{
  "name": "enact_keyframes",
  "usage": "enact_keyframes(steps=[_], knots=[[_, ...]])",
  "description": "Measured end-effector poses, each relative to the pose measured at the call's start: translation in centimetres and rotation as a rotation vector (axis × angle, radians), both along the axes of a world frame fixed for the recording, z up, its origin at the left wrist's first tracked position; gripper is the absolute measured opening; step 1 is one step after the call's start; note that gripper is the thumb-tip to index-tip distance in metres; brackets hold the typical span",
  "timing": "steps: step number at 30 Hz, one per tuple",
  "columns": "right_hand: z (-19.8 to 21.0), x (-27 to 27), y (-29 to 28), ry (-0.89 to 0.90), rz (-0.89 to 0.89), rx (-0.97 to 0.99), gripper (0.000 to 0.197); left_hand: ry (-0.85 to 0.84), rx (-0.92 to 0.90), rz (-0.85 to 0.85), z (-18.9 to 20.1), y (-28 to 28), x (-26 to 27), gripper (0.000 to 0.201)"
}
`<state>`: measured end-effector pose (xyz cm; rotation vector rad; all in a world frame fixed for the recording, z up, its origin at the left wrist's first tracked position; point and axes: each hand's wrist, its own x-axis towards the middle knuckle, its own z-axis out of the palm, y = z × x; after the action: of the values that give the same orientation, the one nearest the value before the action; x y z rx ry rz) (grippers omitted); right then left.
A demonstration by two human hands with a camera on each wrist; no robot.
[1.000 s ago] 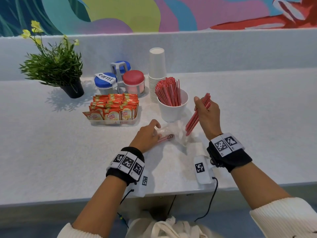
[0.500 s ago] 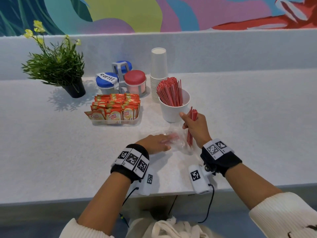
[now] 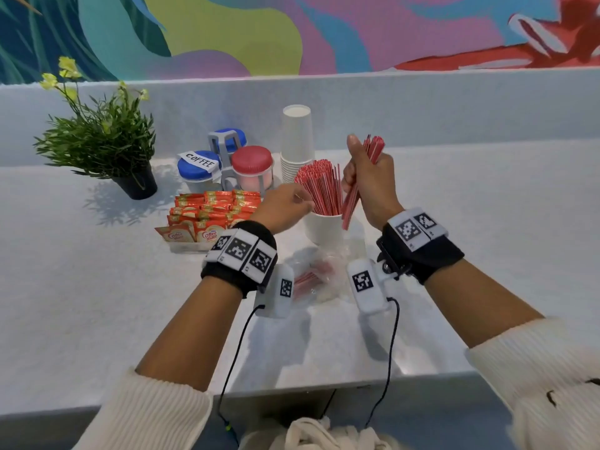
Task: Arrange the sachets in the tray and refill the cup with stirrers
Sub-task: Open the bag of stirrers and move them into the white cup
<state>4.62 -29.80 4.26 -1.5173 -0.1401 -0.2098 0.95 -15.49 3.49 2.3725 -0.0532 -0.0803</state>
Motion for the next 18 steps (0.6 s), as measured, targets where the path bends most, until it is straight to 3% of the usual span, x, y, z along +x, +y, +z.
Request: enact_keyframes(steps=[4, 8, 10, 13, 18], knots=[[1.4, 2.3, 1.6, -0.014, -0.072, 0.039, 0.051, -0.026, -0.025, 0.122, 0.6, 0.6, 2.8, 0.029], [0.5, 3.7, 2.5, -0.013, -0.106, -0.09, 0.042, 0.033, -0.043, 0.191, 0.2, 1.0, 4.3, 0.038], [-0.5, 4.3, 2.7, 0.006, -0.134, -0.173, 0.039, 0.069, -0.074, 0.193, -0.1, 1.1, 4.8, 0.017], [-1.8, 4.8, 2.7, 0.038, -0.141, -0.348, 0.037, 0.111, -0.114, 0.234, -1.1, 1.2, 5.9, 0.036], [-4.4, 4.7, 2.5, 0.041, -0.016, -0.661, 0.034, 0.006, -0.136, 0.249, -2.3, 1.0, 7.7, 0.032]])
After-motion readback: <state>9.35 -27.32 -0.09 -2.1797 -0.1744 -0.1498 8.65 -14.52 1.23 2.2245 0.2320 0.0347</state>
